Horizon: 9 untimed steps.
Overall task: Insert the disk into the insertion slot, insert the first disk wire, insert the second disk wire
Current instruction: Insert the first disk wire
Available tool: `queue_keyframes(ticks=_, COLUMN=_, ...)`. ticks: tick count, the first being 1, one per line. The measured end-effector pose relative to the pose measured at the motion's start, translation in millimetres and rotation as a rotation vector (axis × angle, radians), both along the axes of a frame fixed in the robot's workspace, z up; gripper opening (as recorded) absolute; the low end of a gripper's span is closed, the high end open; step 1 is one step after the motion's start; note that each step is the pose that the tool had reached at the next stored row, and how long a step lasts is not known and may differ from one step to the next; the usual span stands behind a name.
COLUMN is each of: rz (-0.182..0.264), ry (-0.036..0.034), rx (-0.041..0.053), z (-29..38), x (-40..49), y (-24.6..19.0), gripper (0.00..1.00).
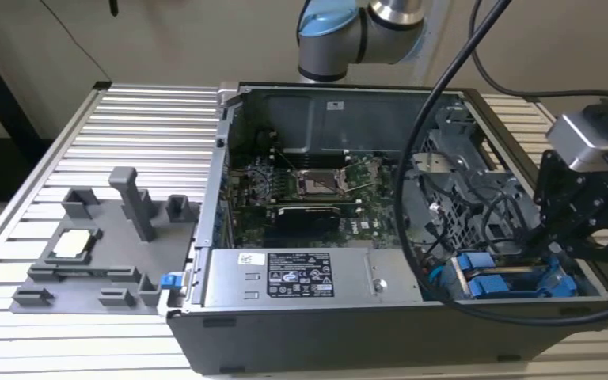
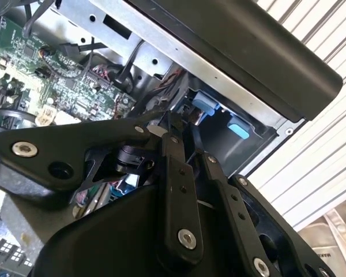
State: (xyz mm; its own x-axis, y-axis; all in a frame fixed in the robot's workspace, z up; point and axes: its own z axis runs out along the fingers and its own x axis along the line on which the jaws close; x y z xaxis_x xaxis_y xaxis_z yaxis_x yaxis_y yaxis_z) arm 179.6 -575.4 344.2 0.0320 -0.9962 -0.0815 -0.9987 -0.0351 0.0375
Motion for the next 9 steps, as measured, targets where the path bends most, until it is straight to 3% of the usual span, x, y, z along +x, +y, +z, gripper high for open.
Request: queue_keyframes(ticks=9, rz=0.000, ry=-0.0004, rx=-0.0002, z=-3.2, x=0.0, y=1.9, gripper=0.19)
